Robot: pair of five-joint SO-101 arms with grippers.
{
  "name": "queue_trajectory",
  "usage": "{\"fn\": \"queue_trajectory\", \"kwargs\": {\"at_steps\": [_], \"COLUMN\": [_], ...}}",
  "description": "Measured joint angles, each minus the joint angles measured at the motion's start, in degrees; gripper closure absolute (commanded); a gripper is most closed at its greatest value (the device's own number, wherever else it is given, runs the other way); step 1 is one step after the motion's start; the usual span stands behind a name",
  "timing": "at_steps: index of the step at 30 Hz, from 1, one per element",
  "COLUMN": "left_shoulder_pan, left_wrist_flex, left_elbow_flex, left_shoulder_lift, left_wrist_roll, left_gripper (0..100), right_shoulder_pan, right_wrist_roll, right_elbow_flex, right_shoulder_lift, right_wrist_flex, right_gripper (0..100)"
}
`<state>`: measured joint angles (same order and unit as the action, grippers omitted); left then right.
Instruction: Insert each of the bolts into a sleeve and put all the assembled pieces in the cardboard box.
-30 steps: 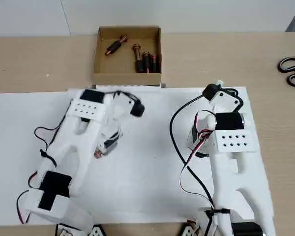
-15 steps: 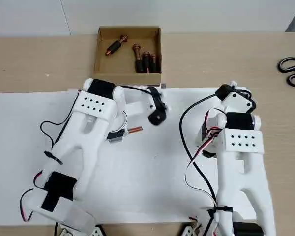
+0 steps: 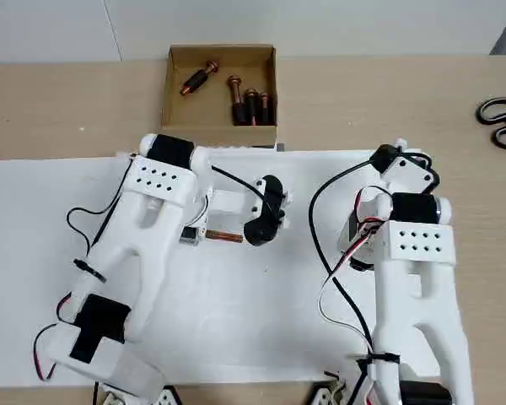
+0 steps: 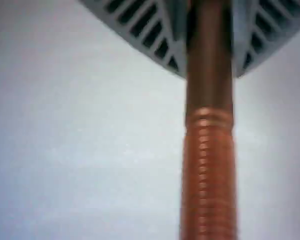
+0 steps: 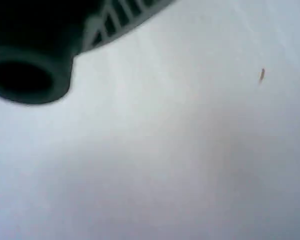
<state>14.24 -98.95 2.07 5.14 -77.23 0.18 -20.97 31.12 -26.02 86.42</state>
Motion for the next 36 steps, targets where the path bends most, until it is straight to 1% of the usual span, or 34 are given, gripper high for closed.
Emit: {"fn": "queue_trajectory", "kwargs": {"at_steps": [11,17,21,27,30,32,34,36], "left_shoulder_pan": [-0.2,-0.2,-0.2,0.3,0.4,0.4,0.6,0.6], "left_wrist_flex": [0.3,4.7,9.0,11.9,15.3,17.4,18.3,18.4], "left_elbow_flex": [0.0,0.0,-0.1,-0.1,-0.1,-0.1,-0.1,-1.3], "left_shoulder_lift": [0.0,0.0,0.0,0.0,0.0,0.0,0.0,0.0], "left_wrist_roll": [-0.4,-0.4,-0.4,-0.3,2.5,6.0,12.0,19.6], "left_gripper": [99,87,87,87,87,87,90,94], "right_shoulder_pan": [0.0,0.0,0.0,0.0,0.0,0.0,0.0,0.0], "right_wrist_roll": [0.0,0.0,0.0,0.0,0.0,0.0,0.0,0.0], "right_elbow_flex": [0.0,0.0,0.0,0.0,0.0,0.0,0.0,0.0], "right_shoulder_lift": [0.0,0.0,0.0,0.0,0.0,0.0,0.0,0.0], "right_wrist_flex": [0.0,0.0,0.0,0.0,0.4,0.4,0.4,0.4], "right_gripper": [99.5,99.5,99.5,99.5,99.5,99.5,99.5,99.5]}}
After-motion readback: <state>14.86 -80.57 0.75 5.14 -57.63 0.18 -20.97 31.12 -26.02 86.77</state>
